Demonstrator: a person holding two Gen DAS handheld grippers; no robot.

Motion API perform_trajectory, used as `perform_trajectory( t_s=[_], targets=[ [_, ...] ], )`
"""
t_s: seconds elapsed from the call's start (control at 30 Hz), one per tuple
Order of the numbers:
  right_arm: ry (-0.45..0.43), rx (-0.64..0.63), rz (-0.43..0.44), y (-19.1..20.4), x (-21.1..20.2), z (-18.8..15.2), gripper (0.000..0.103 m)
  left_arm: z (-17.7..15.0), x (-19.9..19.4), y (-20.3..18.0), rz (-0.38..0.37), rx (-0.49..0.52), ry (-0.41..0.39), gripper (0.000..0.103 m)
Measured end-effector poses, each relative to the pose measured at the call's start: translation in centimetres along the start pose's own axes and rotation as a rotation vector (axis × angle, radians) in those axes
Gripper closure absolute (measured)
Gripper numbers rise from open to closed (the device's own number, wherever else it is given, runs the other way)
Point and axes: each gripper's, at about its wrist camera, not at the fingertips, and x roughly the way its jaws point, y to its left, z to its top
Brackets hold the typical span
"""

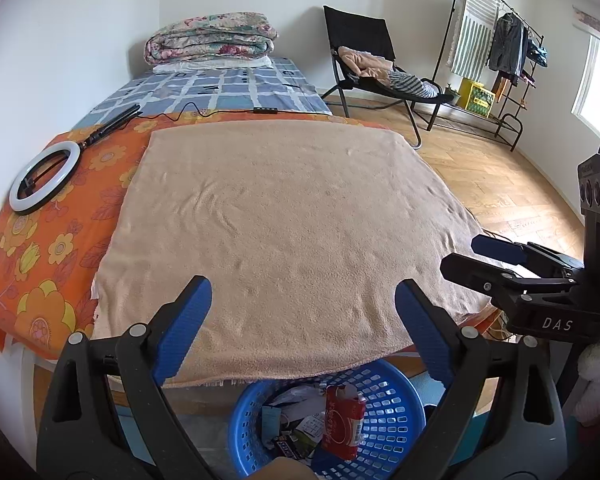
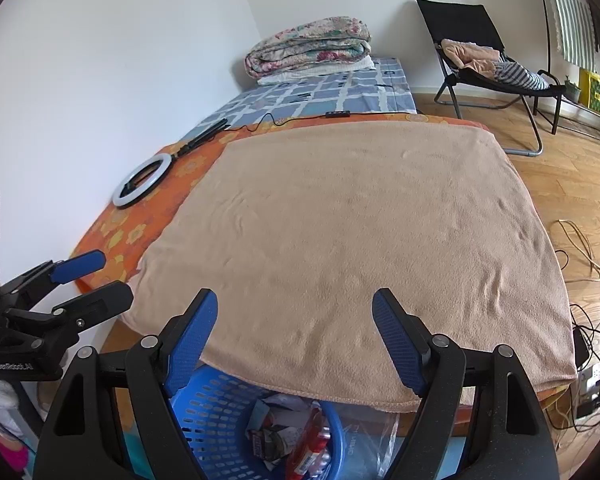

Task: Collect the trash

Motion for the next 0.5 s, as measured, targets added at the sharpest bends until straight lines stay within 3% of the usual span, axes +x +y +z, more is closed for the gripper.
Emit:
perform_trajectory(
  t_s=[0.5],
  targets=[
    [0.0,0.01,-0.009,-0.34,0.07,-0.15,0.023,0.03,-0.12,0.23,0.001,-0.005,-0.003,0.008]
  ],
)
